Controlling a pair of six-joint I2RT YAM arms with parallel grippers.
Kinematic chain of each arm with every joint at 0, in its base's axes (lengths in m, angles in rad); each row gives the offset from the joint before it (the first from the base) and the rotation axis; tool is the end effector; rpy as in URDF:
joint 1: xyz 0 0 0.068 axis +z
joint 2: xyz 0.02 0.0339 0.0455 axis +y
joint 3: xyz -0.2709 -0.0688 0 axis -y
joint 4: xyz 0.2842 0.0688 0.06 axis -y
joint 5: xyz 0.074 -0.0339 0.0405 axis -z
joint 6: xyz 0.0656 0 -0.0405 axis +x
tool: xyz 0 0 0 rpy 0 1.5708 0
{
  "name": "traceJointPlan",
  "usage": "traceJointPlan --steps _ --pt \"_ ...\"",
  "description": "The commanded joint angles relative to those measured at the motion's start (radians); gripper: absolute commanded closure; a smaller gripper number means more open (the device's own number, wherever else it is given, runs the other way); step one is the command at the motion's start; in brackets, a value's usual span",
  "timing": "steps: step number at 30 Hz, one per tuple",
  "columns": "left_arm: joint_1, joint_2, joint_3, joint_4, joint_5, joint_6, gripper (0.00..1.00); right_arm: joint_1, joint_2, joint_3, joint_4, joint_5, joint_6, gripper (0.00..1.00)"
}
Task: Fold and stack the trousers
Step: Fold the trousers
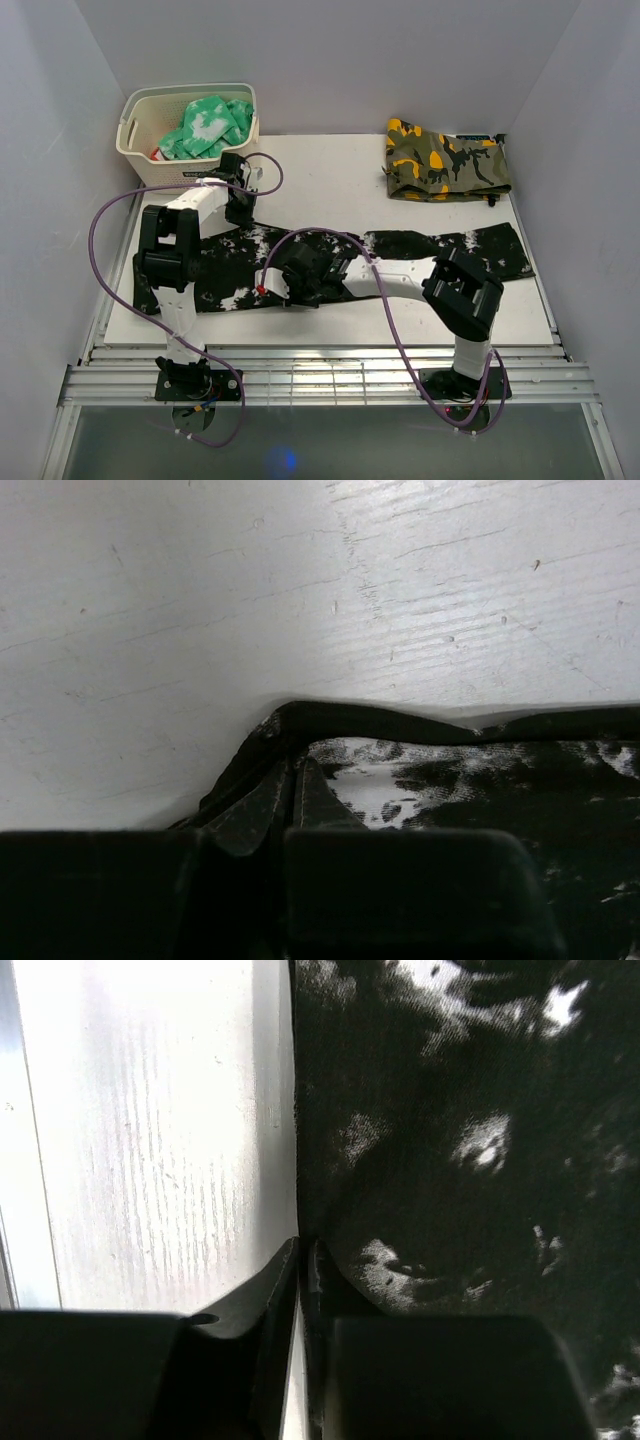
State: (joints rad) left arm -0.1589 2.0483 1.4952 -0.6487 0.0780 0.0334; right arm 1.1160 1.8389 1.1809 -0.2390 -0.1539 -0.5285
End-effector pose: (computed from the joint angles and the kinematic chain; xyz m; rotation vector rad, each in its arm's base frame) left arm 0.4614 -0.0791 0.1258 0.2865 2.7601 -0.1405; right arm 0.1842 0.3996 0.1399 -1.8812 1.6551 0.4389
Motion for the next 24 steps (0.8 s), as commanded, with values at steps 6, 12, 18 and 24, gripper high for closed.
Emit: traceJointPlan --steps 6,12,18,24 --pt "0.027 -0.121 0.003 0.026 0.138 0.114 0.31 -0.097 -0.046 0.097 -0.075 -0.03 0.059 0.2" --pt "0.097 -0.338 0.046 -0.087 0.287 0.152 0.02 -0.387 -0.199 0.131 -0.181 -0.232 0.148 0.04" --pt "0.272 -0.438 -0.067 -0.247 0.518 0.213 0.02 -0.596 -0.245 0.033 -0.298 -0.351 0.156 0.0" --pt "0.375 -0.482 -0.335 -0.25 0.491 0.257 0.05 -0.813 -0.225 -0.073 -0.299 -0.349 0.218 0.07"
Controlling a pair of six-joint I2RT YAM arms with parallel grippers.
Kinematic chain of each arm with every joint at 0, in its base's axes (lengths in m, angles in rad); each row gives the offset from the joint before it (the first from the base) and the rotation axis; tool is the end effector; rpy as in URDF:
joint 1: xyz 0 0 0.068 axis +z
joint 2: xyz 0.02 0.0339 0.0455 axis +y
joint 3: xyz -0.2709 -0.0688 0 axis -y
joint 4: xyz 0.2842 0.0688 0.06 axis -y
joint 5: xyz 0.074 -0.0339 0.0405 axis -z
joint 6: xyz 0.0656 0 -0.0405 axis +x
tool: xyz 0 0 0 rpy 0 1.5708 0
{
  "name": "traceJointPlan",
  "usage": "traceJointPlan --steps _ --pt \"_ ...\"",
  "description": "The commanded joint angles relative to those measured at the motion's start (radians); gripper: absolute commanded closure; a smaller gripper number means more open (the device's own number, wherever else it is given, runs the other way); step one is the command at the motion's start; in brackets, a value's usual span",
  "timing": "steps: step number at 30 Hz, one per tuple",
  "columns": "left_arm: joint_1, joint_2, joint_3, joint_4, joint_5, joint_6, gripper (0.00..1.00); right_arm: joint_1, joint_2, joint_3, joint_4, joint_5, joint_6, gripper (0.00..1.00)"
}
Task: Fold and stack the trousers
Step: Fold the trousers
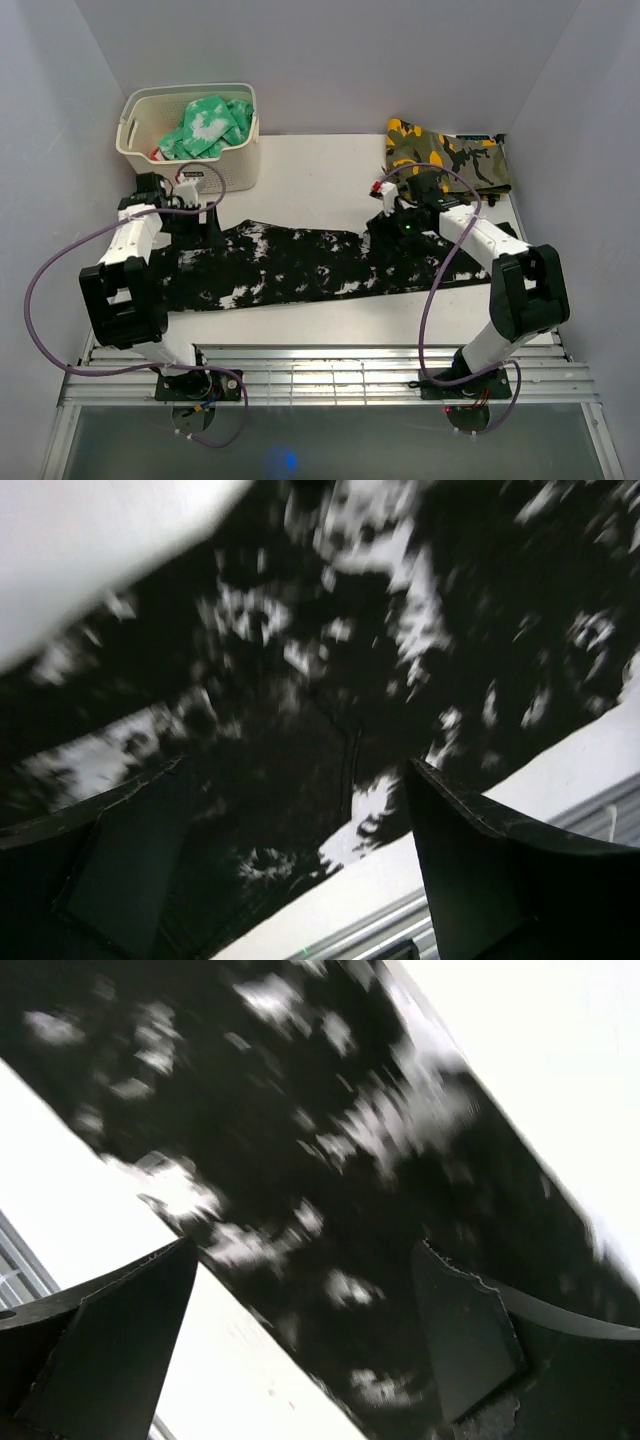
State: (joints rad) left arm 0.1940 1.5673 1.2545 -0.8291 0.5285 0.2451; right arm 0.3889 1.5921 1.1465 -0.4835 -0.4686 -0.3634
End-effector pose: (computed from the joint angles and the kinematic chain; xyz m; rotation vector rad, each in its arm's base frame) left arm 0.3618 0.0374 0.2352 0.2162 2.5553 -0.5546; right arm 0.3472 0.1743 0.2098 -1.0787 2.2032 0.5940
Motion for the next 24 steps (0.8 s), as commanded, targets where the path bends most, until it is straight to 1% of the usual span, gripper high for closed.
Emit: traceJointPlan --steps 1,3,4,6,7,9,10,12,13,15,16,18,19,21,22,24 --pt "0.041 0.002 -0.143 -0.053 0.039 0.049 0.06 -0.16 0.028 -0.065 -0.053 -0.027 0.063 0.07" --pt "0.091 0.026 -0.176 -0.035 0.03 0.054 0.08 -0.235 0.034 -0.091 -0.037 -0.015 0.09 0.08" --pt "0.11 0.039 -0.188 -0.025 0.004 0.057 0.09 -0.311 0.035 -0.105 -0.029 0.001 0.098 0.08" --pt "0.162 0.097 -0.205 0.01 -0.036 0.048 0.11 -0.373 0.054 -0.14 -0.015 0.033 0.11 0.08" --pt "0.18 0.123 -0.202 0.013 -0.062 0.048 0.13 -0.451 0.068 -0.149 -0.014 0.056 0.124 0.08" --pt "0.232 0.174 -0.182 0.022 -0.09 0.04 0.15 -0.502 0.113 -0.162 -0.036 0.065 0.136 0.08" --pt "0.246 0.218 -0.173 0.024 -0.102 0.042 0.16 -0.537 0.127 -0.162 -0.052 0.039 0.127 0.08" --pt "0.268 0.247 -0.15 0.031 -0.131 0.057 0.17 -0.556 0.141 -0.153 -0.105 -0.005 0.106 0.1" --pt "0.268 0.264 -0.147 0.038 -0.142 0.063 0.17 -0.559 0.129 -0.151 -0.121 -0.06 0.077 0.1" --pt "0.268 0.272 -0.138 0.045 -0.159 0.075 0.17 -0.564 0.068 -0.137 -0.139 -0.09 0.058 0.11" --pt "0.268 0.277 -0.133 0.047 -0.163 0.077 0.17 -0.57 0.04 -0.13 -0.147 -0.106 0.054 0.12" --pt "0.268 0.287 -0.127 0.045 -0.177 0.082 0.17 -0.585 -0.024 -0.09 -0.15 -0.094 0.047 0.18" --pt "0.268 0.29 -0.121 0.047 -0.182 0.083 0.17 -0.605 -0.04 -0.074 -0.148 -0.062 0.046 0.26" --pt "0.268 0.289 -0.121 0.045 -0.177 0.085 0.17 -0.645 -0.063 -0.044 -0.15 -0.012 0.044 0.33" --pt "0.268 0.287 -0.121 0.045 -0.177 0.082 0.17 -0.663 -0.063 -0.015 -0.152 0.048 0.041 0.43" --pt "0.268 0.284 -0.121 0.044 -0.174 0.083 0.17 -0.721 -0.052 0.008 -0.182 0.099 0.006 0.53"
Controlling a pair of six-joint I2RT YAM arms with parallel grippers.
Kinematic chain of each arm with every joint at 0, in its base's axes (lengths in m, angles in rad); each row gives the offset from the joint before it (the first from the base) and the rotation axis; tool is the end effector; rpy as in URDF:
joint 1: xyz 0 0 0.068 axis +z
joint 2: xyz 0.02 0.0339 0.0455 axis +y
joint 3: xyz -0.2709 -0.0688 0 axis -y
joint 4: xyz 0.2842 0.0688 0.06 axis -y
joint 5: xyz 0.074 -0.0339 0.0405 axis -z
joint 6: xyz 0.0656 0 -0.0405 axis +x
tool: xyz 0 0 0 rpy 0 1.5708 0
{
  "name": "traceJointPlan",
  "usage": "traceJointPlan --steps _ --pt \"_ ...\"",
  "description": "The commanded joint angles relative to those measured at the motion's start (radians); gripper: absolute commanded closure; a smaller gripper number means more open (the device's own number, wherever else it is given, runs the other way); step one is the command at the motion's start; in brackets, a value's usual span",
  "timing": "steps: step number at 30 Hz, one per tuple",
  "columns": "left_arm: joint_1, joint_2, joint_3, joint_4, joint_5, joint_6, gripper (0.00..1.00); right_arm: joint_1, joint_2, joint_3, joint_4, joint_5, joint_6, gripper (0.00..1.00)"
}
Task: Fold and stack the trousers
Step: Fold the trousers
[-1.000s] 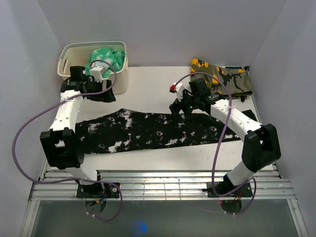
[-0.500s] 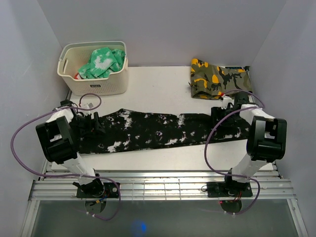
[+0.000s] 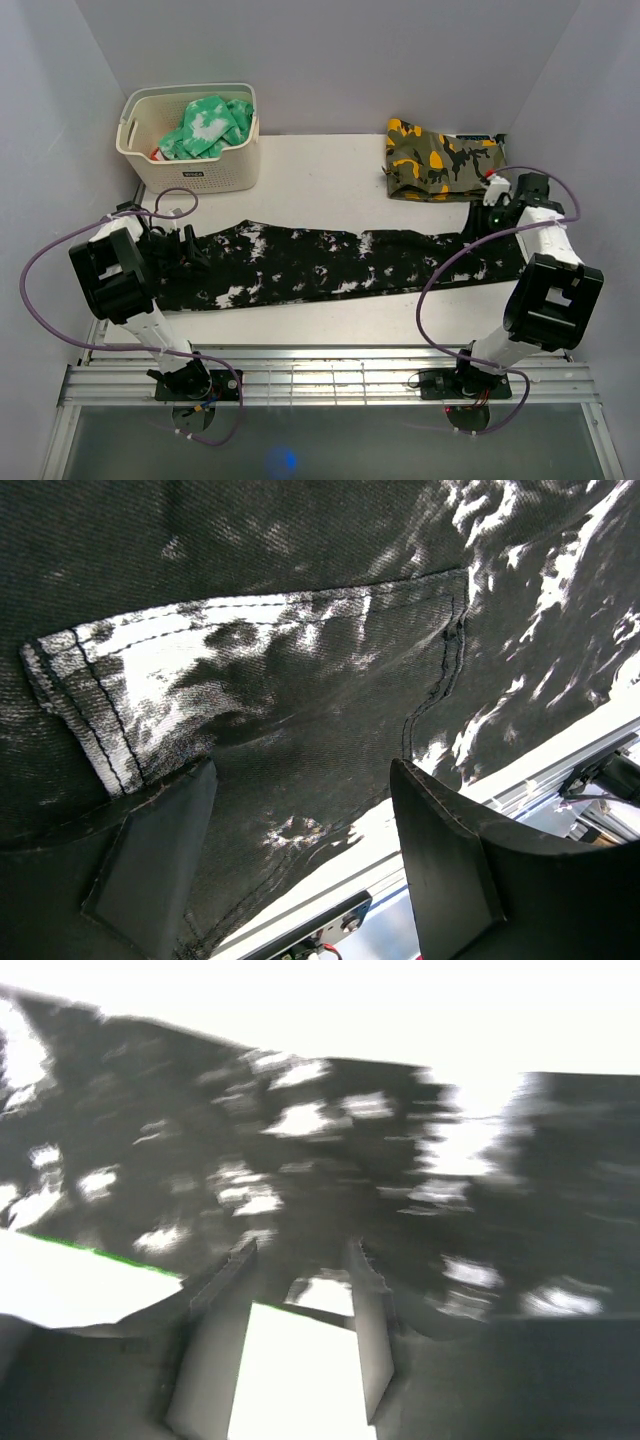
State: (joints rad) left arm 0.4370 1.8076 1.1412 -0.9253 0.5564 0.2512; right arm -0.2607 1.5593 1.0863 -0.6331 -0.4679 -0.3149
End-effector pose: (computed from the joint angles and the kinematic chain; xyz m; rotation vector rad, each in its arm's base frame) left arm 0.3239 0.1131 0.1186 -0.2748 2.8573 -0.7819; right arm 0.3522 -0.0633 0.1898 -0.2120 2.5348 0.4098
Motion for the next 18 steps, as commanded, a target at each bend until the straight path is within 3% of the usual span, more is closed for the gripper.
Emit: traceJointPlan --steps 1,3,9,18 --pt "0.025 0.041 -0.008 0.137 -0.201 0.077 0.17 -0.095 -0.015 0.075 -0.037 0.151 -0.056 0.61" --pt "0.025 0.038 -0.009 0.137 -0.204 0.079 0.17 -0.162 -0.005 0.066 -0.042 0.231 -0.113 0.65" --pt "0.025 0.033 -0.017 0.144 -0.205 0.085 0.18 -0.333 0.07 0.05 -0.028 0.318 -0.204 0.62" --pt "0.025 0.041 -0.023 0.152 -0.213 0.08 0.18 -0.379 0.14 0.009 0.081 0.382 -0.259 0.59"
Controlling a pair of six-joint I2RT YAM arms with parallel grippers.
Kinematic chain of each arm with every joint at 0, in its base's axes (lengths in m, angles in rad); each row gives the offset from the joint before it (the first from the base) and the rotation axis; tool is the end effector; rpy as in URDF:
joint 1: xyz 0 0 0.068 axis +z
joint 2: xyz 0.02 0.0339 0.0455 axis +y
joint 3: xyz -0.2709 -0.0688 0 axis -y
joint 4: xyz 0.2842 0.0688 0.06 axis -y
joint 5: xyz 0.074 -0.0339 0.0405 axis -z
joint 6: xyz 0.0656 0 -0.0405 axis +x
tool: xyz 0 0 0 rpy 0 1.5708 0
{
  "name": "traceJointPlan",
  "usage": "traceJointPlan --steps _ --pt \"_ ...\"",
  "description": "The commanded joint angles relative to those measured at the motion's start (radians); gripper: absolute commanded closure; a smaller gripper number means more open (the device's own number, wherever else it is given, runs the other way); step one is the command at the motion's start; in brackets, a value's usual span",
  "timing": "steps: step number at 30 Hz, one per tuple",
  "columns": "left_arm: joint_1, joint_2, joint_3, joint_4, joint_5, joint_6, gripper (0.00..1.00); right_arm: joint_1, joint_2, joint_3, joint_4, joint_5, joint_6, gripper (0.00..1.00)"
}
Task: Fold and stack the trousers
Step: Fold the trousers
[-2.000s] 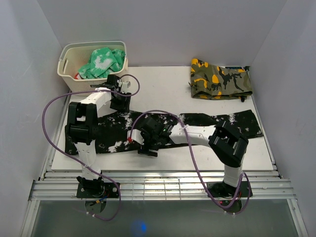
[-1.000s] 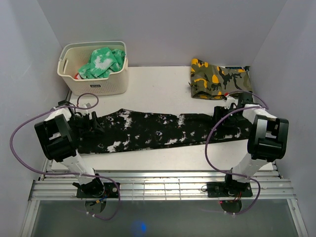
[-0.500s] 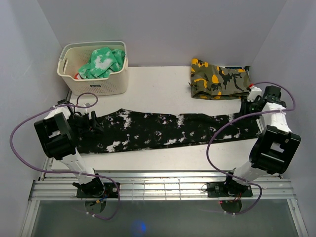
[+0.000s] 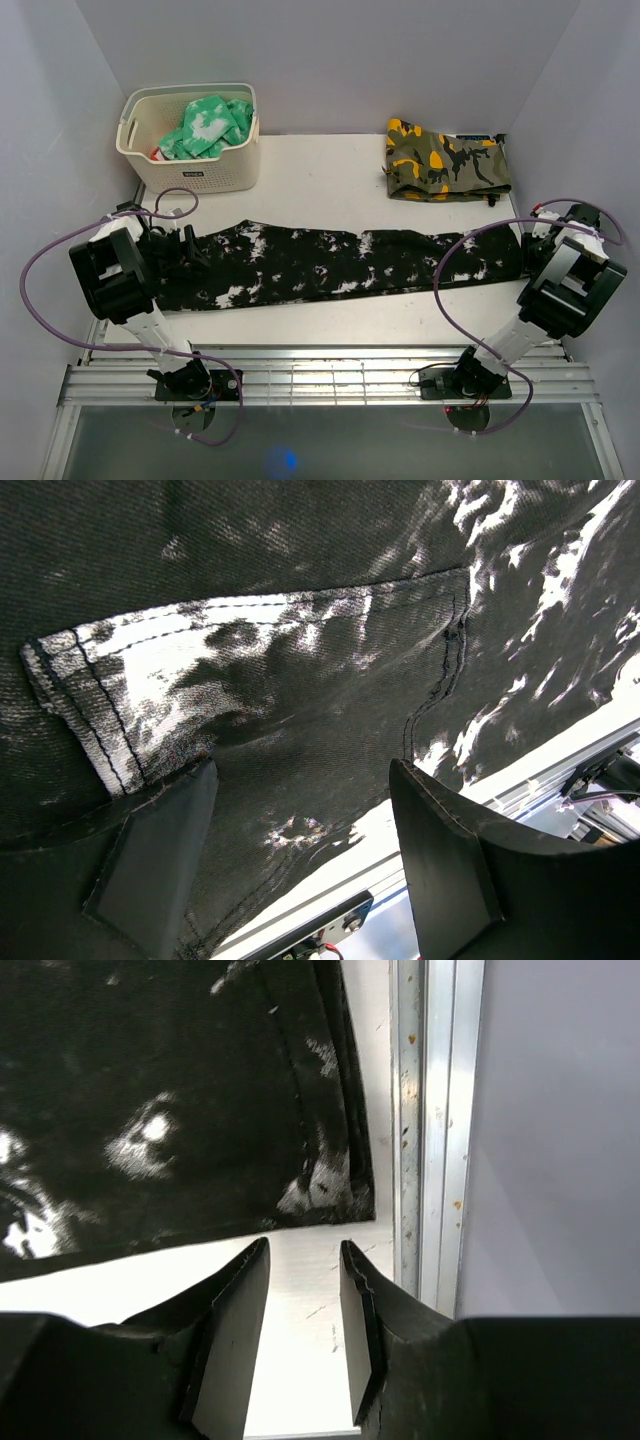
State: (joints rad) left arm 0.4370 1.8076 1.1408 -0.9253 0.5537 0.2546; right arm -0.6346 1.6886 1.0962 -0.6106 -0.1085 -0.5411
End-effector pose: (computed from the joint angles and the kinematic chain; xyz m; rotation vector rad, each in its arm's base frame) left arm 0.3238 0.1132 0.1184 -0.2702 2.8591 -0.7781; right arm 0.3031 -0.2143 0.1437 0.1016 2.7700 -0.1607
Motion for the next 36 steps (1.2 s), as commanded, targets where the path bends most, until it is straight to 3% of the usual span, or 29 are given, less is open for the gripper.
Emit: traceJointPlan --steps 1,8,17,22,27,34,36 --pt "0.025 0.041 -0.021 0.152 -0.212 0.075 0.18 -0.007 0.016 0.001 0.066 0.023 -0.031 0.59" --pt "0.025 0.038 -0.021 0.152 -0.218 0.08 0.18 -0.008 0.045 0.036 0.087 -0.002 -0.019 0.51" --pt "0.025 0.039 -0.021 0.16 -0.221 0.072 0.18 -0.008 0.103 0.106 0.04 -0.068 0.01 0.53" --pt "0.025 0.039 -0.021 0.158 -0.221 0.072 0.18 -0.008 0.123 0.11 0.032 -0.077 0.013 0.57" --pt "0.025 0.039 -0.018 0.158 -0.224 0.071 0.19 -0.008 0.117 0.111 0.026 -0.083 0.013 0.72" --pt "0.025 0.042 -0.026 0.164 -0.222 0.066 0.19 -0.008 0.082 0.12 0.003 -0.076 0.003 0.8" --pt "0.025 0.039 -0.029 0.164 -0.221 0.066 0.19 -0.008 0.074 0.122 0.002 -0.068 -0.003 0.88"
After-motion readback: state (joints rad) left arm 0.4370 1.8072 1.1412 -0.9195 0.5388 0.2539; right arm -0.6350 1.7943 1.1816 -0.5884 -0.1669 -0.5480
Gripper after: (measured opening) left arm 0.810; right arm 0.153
